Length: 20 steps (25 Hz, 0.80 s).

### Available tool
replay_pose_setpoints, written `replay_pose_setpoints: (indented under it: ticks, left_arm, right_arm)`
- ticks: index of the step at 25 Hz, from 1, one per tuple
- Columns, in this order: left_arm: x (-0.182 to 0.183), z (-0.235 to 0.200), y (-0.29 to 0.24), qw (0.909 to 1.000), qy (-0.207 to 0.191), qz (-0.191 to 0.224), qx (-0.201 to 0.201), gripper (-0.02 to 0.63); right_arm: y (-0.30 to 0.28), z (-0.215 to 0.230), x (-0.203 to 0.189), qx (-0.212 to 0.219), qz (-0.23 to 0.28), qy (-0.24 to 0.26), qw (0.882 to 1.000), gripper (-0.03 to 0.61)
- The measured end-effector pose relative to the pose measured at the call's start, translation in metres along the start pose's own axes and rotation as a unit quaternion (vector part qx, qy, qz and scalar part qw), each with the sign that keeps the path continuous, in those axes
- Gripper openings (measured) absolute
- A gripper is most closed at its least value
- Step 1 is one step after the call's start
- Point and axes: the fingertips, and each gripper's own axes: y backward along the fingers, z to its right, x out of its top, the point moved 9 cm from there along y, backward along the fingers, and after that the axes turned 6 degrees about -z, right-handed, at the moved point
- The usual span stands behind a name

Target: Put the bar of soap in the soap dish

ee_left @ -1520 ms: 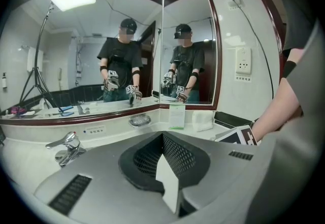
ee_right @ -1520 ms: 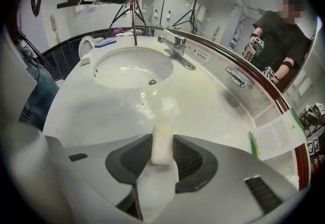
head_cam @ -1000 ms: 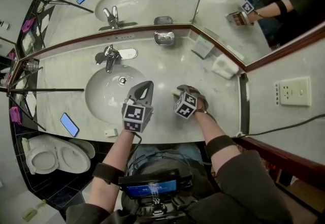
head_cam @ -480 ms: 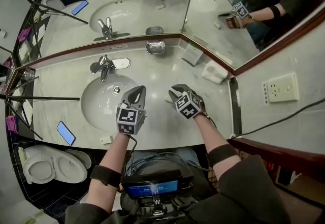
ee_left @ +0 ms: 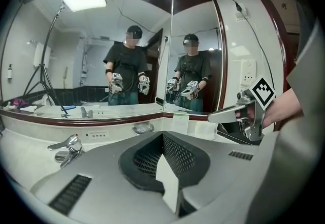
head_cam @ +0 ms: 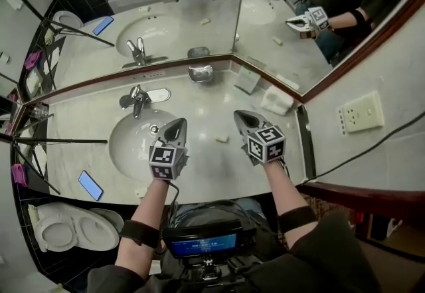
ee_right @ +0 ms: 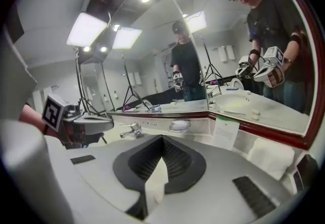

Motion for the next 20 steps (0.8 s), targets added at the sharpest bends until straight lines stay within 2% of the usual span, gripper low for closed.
replay_pose_setpoints:
  ticks: [4,10,13,20]
  left_arm:
    - [0.001,-0.003,0.006,0.9999,0.011,0.004,0.002,0.002]
    - [0.001,-0.005,0.013,1.0,0.004,0.008,0.002,0.0]
    - [-0.001,-0.006,0.015,0.9999,0.01,0.009,0.006,0.001]
    - [-0.001,-0.001,0.014,0.9998,-0.016,0.005,0.009,0.002]
  right_arm:
    - [0.022,0.008,-0.001,-0.005,0.046,-0.045,0.998,0.018]
    - [0.037,0.019,-0.009,-0.018,0.06,-0.067,0.996,0.017]
    - [0.04,0.018,-0.013,-0.021,0.057,-0.066,0.996,0.018]
    - [0.035,0.014,-0.018,-0.025,0.032,-0.032,0.999,0.018]
